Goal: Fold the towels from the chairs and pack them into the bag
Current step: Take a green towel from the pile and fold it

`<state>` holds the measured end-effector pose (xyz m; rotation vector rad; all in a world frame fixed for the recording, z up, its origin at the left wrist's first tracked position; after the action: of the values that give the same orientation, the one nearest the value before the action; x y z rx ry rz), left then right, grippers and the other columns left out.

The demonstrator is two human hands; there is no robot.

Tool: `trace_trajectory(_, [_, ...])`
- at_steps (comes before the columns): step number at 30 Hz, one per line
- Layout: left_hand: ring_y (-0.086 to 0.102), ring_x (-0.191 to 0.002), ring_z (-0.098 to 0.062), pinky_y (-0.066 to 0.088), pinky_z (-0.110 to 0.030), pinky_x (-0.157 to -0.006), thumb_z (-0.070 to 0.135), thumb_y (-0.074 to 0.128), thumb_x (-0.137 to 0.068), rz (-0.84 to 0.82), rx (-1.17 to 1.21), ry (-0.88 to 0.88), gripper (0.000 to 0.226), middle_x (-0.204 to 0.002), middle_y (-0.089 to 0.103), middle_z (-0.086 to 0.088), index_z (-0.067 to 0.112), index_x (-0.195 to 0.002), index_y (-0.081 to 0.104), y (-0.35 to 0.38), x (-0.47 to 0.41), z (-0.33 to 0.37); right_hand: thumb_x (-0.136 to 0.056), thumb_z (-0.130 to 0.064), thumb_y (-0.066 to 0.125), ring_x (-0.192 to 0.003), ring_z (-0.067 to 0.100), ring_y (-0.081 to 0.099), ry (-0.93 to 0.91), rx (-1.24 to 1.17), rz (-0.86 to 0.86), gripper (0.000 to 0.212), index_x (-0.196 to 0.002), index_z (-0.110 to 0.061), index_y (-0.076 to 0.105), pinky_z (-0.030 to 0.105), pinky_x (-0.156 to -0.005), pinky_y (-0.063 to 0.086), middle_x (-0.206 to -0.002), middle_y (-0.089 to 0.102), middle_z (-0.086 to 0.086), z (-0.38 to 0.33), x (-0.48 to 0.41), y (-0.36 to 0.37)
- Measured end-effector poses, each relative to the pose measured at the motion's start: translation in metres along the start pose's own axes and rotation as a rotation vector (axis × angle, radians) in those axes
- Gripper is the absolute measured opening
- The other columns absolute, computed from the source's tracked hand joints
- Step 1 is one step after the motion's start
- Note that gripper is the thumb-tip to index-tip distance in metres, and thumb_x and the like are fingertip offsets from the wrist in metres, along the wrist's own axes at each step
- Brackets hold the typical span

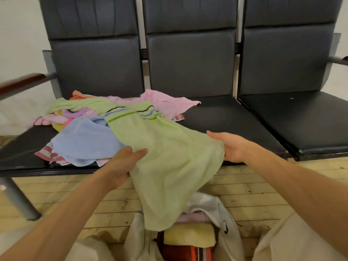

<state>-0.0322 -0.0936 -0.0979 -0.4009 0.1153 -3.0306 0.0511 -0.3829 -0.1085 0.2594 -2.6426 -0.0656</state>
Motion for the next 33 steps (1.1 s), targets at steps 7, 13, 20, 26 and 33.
trace_trajectory(7, [0.07,-0.096,-0.022,0.057,-0.033,-0.075,0.014,0.068,-0.087,-0.003,0.038,-0.038,0.026,-0.106,0.073,-0.007,0.007,-0.112,0.065,-0.007,0.006,0.001,-0.089,0.006,0.059,-0.104,0.023,0.066,-0.064,0.069,0.042,0.028,-0.114,-0.004,0.067,0.035,-0.085,0.053,-0.119,0.069,0.01,0.004,-0.002,-0.001])
trace_trajectory(13, [0.06,-0.112,-0.024,0.05,-0.04,-0.094,0.011,0.06,-0.094,-0.057,-0.191,-0.062,0.028,-0.122,0.062,-0.008,0.002,-0.119,0.053,-0.013,-0.003,-0.002,-0.089,-0.017,0.065,-0.1,0.023,0.066,-0.004,0.274,-0.115,0.032,-0.118,-0.004,0.066,0.035,-0.09,0.05,-0.111,0.071,0.007,0.0,0.004,-0.002])
trace_trajectory(20, [0.056,-0.094,-0.021,0.046,-0.031,-0.073,0.026,0.053,-0.098,0.075,-0.443,0.1,0.016,-0.103,0.061,-0.005,0.012,-0.092,0.058,-0.021,-0.009,0.014,-0.1,-0.021,0.052,-0.103,0.022,0.067,-0.162,0.355,0.054,0.025,-0.116,-0.008,0.067,0.033,-0.085,0.053,-0.114,0.07,0.008,-0.015,0.014,-0.006])
trace_trajectory(26, [0.063,-0.098,-0.024,0.052,-0.042,-0.089,0.033,0.054,-0.097,0.213,-0.341,0.246,0.025,-0.104,0.068,-0.005,0.011,-0.106,0.063,-0.03,-0.004,0.041,-0.104,-0.023,0.042,-0.106,0.02,0.063,-0.462,0.149,0.243,0.031,-0.123,-0.01,0.063,0.034,-0.085,0.051,-0.119,0.066,0.007,-0.05,0.045,-0.02])
trace_trajectory(33, [0.057,-0.082,-0.011,0.046,-0.027,-0.071,0.038,0.057,-0.094,0.364,-0.297,0.391,0.022,-0.088,0.063,0.003,0.018,-0.086,0.062,-0.017,0.004,0.062,-0.106,-0.03,0.032,-0.085,0.022,0.054,-0.69,0.81,0.59,0.032,-0.094,-0.011,0.055,0.029,-0.065,0.037,-0.087,0.057,0.004,-0.048,0.06,-0.023])
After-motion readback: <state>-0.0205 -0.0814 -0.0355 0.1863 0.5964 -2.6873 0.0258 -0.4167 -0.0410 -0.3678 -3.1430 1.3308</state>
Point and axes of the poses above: each hand's wrist, its own x-axis away from the middle knuckle, its own y-axis out of the palm, z = x × y, the point moved 1 cm from there along -x, towards the middle knuckle
